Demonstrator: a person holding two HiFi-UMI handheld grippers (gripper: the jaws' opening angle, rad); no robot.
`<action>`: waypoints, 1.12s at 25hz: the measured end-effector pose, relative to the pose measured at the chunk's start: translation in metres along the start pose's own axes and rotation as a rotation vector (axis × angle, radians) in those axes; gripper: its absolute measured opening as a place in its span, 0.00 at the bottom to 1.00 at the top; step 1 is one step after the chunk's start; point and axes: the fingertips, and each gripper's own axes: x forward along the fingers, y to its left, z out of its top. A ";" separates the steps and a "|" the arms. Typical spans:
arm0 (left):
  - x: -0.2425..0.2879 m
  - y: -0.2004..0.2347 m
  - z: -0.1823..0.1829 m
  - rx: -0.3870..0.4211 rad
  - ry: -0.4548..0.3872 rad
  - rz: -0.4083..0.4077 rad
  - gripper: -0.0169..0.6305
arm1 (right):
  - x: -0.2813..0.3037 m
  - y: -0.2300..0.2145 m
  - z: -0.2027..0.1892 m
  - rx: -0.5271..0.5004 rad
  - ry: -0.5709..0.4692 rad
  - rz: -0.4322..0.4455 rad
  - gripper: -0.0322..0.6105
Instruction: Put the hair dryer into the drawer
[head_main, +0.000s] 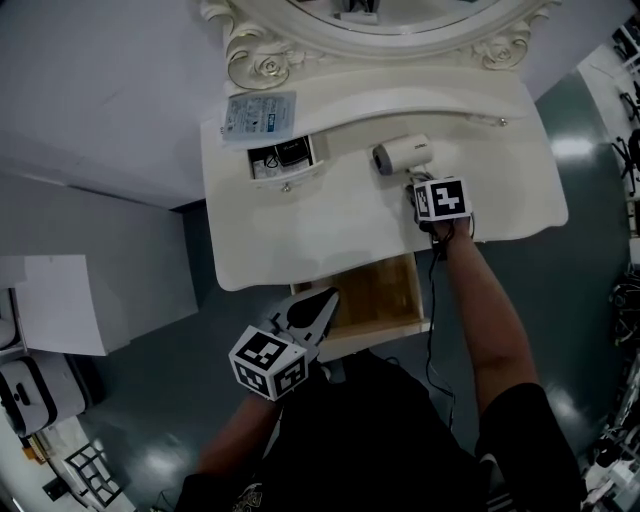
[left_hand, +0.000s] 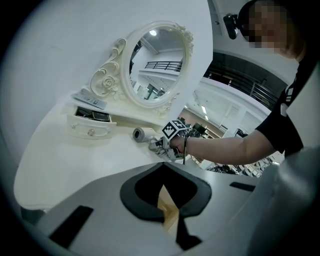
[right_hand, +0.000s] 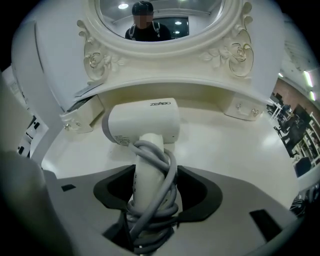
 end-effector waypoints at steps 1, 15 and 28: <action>-0.001 0.000 -0.001 -0.002 -0.001 -0.001 0.03 | 0.000 0.000 0.000 0.000 -0.001 0.000 0.46; -0.043 -0.006 -0.010 -0.007 -0.046 0.059 0.03 | -0.010 0.002 -0.005 -0.045 -0.059 0.021 0.44; -0.124 -0.034 -0.052 0.011 -0.076 0.080 0.03 | -0.108 0.102 -0.031 -0.246 -0.245 0.179 0.44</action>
